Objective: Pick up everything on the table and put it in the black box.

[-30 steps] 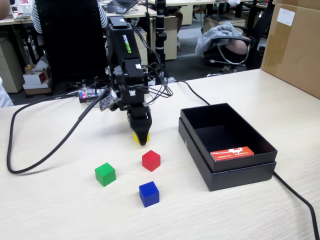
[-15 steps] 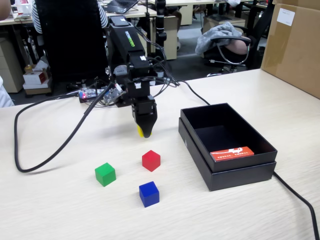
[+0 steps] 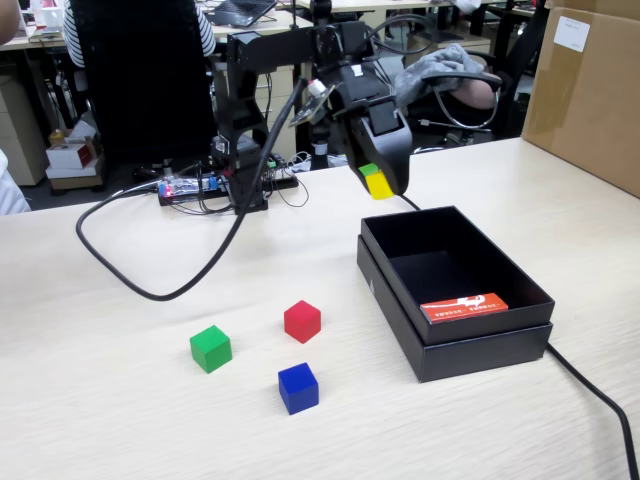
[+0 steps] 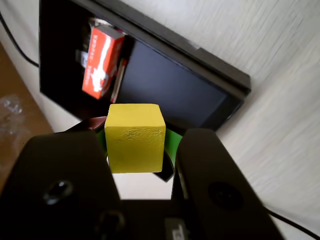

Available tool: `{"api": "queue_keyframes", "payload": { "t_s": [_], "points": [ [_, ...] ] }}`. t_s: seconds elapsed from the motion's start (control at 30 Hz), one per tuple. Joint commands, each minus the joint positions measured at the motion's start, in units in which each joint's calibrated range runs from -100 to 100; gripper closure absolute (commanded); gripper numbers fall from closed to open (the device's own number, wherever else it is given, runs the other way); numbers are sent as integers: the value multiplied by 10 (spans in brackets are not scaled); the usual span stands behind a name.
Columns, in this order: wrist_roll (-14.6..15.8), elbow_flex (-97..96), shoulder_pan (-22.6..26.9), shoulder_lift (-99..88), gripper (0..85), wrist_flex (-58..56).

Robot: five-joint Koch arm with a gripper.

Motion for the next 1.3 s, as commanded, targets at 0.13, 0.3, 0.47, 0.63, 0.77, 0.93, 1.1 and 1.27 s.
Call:
{"api": "queue_keyframes", "payload": {
  "t_s": [0.13,0.3,0.47,0.63,0.77,0.93,1.1,1.27],
  "points": [
    [14,113,18,136,846,-12],
    [31,181,36,294,762,-34],
    [33,191,41,361,726,-53],
    [36,188,41,396,654,-59],
    [36,183,42,397,585,-59],
    [42,167,41,314,446,-59],
    [40,107,4,74,408,-59],
    [18,-40,-40,-73,360,-58]
  ]
}}
